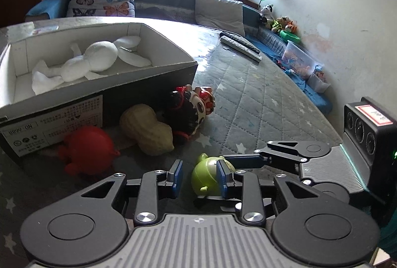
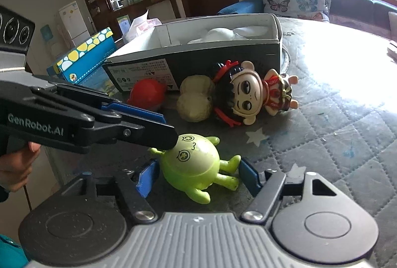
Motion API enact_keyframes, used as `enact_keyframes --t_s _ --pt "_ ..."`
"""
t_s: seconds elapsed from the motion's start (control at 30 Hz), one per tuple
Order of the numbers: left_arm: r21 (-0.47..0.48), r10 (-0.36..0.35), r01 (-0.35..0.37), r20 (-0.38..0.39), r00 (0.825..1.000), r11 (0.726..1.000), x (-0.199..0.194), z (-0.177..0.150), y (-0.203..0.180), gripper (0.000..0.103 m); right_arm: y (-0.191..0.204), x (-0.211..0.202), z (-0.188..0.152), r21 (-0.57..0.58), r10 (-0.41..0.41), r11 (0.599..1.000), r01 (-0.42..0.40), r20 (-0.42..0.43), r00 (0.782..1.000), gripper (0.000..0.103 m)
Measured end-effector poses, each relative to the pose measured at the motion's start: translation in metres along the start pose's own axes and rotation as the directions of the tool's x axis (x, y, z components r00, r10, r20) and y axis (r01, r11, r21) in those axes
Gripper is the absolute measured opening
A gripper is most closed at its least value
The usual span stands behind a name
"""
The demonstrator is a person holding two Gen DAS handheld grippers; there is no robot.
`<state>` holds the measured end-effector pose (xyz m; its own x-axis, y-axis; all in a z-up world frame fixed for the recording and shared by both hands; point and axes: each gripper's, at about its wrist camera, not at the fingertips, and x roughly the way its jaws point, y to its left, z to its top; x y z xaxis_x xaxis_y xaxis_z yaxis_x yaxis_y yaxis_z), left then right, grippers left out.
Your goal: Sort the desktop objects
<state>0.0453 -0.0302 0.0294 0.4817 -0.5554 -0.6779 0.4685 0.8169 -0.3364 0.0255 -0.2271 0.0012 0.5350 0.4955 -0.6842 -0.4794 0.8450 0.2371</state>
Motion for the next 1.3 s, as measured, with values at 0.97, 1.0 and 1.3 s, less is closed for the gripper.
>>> enact_keyframes --t_s 0.97,1.0,1.3 --pt "0.014 -0.043 0.042 0.162 0.986 0.999 -0.035 0.073 0.007 0.038 0.020 -0.017 0.085 -0.206 -0.063 0.973 0.101 0.184 0.981 0.067" --pt "0.015 -0.036 0.034 0.171 0.985 0.999 -0.034 0.082 0.011 0.037 0.017 -0.012 0.098 -0.217 -0.061 0.971 0.102 0.186 0.981 0.067" --pt "-0.075 -0.011 0.023 0.156 0.988 0.997 0.006 0.129 0.070 0.038 -0.013 0.052 0.167 -0.257 -0.032 0.965 0.050 0.074 0.997 0.067"
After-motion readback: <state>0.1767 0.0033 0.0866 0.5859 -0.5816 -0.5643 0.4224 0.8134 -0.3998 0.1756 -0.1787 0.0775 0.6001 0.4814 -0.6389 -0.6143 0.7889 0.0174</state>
